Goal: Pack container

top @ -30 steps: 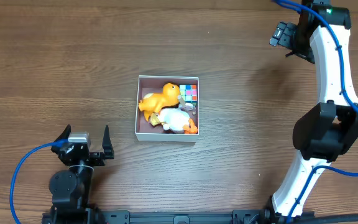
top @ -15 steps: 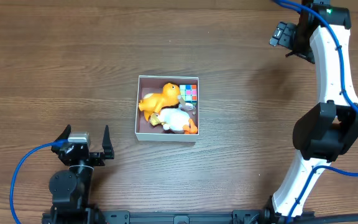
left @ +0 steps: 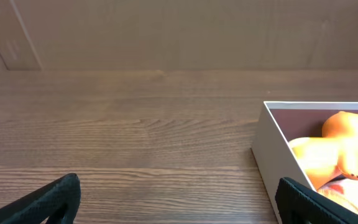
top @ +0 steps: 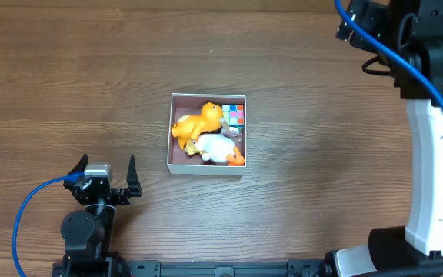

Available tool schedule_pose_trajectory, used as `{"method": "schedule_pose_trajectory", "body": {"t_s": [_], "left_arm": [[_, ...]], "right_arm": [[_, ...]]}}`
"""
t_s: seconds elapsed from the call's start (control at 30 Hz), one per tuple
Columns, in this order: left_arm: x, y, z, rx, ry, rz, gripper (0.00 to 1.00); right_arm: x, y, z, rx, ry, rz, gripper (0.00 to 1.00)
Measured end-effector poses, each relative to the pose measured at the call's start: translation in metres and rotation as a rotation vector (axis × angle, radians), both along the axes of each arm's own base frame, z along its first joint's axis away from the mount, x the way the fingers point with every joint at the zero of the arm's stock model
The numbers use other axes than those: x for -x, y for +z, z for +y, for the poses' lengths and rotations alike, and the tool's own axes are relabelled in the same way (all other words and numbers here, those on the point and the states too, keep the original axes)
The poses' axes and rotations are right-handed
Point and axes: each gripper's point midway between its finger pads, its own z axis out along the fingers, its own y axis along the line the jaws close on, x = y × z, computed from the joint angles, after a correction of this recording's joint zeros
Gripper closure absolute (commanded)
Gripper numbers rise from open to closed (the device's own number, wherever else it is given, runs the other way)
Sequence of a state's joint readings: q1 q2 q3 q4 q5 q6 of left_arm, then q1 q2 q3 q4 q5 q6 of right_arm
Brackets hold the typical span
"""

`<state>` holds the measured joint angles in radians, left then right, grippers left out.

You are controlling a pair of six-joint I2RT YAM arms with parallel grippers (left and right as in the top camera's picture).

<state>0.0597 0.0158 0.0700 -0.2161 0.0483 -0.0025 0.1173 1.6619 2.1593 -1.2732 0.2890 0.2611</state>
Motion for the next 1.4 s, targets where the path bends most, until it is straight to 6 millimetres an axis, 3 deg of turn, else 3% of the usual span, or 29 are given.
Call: {"method": "schedule_pose_trajectory", "body": {"t_s": [0.2, 0.3, 0.47, 0.63, 0.7, 0.8, 0.83, 1.0, 1.4], "left_arm": [[0.000, 0.000, 0.000, 0.000, 0.000, 0.000, 0.00], [0.000, 0.000, 0.000, 0.000, 0.000, 0.000, 0.00], [0.000, 0.000, 0.000, 0.000, 0.000, 0.000, 0.00], [0.000, 0.000, 0.000, 0.003, 0.001, -0.001, 0.00], [0.000, 0.000, 0.000, 0.003, 0.001, -0.003, 0.00], [0.000, 0.000, 0.000, 0.003, 0.001, -0.002, 0.00], [0.000, 0.000, 0.000, 0.004, 0.001, -0.003, 0.00], [0.000, 0.000, 0.000, 0.004, 0.001, -0.003, 0.00], [0.000, 0.000, 0.000, 0.004, 0.001, -0.003, 0.00]], "right_arm": [[0.003, 0.033, 0.000, -0.014, -0.005, -0.190, 0.00], [0.028, 0.051, -0.004, -0.037, -0.009, -0.384, 0.00], [0.067, 0.035, -0.009, -0.058, -0.015, -0.562, 0.00], [0.111, 0.001, -0.010, -0.087, 0.012, -0.697, 0.00], [0.131, -0.031, -0.010, -0.093, 0.024, -0.709, 0.00], [0.139, -0.076, -0.011, -0.095, 0.029, -0.712, 0.00], [0.141, -0.100, -0.010, -0.095, 0.031, -0.700, 0.00], [0.151, -0.156, -0.022, -0.093, 0.019, -0.763, 0.00], [0.170, -0.198, -0.014, -0.113, 0.076, -0.705, 0.00]]}}
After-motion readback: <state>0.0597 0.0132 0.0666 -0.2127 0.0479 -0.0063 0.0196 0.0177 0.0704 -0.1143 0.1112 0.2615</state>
